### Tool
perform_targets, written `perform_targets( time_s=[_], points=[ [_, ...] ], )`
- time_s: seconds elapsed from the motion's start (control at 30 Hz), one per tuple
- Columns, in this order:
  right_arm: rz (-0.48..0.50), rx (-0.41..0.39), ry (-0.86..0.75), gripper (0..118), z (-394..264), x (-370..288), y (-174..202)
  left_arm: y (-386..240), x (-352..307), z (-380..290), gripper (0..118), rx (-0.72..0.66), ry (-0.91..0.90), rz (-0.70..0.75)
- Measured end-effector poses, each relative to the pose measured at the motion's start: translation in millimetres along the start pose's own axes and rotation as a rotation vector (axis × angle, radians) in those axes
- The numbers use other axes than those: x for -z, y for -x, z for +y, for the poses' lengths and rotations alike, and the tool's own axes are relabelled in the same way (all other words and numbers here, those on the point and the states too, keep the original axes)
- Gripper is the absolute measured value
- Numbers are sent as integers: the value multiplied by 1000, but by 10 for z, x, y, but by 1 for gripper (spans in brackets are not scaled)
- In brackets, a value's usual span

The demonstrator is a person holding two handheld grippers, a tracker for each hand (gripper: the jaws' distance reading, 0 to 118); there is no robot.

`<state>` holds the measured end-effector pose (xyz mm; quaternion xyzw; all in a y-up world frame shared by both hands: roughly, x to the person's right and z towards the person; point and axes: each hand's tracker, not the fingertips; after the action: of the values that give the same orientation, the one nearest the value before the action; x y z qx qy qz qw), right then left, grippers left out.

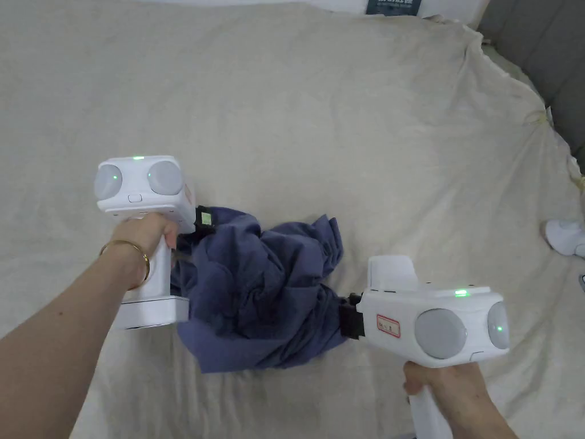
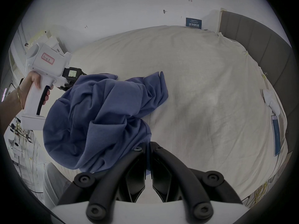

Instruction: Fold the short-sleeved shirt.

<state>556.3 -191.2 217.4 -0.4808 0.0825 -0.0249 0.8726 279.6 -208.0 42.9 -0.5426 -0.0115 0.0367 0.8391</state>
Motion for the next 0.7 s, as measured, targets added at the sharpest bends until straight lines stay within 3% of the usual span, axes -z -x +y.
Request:
perform_targets(
  time_s=[0.03, 0.07, 0.1, 0.17, 0.33, 0.5, 0.7],
  points=[
    [4, 2, 1, 3, 2, 7, -7, -6, -18, 21, 3, 20, 14, -40],
    [8, 12, 4, 3, 7, 11, -19, -15, -58, 40, 2, 2, 29, -103],
    [11, 21, 4, 3, 18, 14, -36, -15, -93, 44, 2, -3, 12, -13],
    [16, 34, -2, 3, 40, -34, -53, 18, -226, 61, 2, 9, -8, -47],
    [29, 44, -74, 3, 250, -400, -126, 301, -910, 92, 1, -87, -224, -149],
    [42, 33, -180, 3, 543, -971, -228, 651, -1846, 89, 1, -70, -433, -81],
    [-71, -27, -334, 3, 944, -1865, -399, 1280, -3034, 95, 1, -136, -660, 19]
  ],
)
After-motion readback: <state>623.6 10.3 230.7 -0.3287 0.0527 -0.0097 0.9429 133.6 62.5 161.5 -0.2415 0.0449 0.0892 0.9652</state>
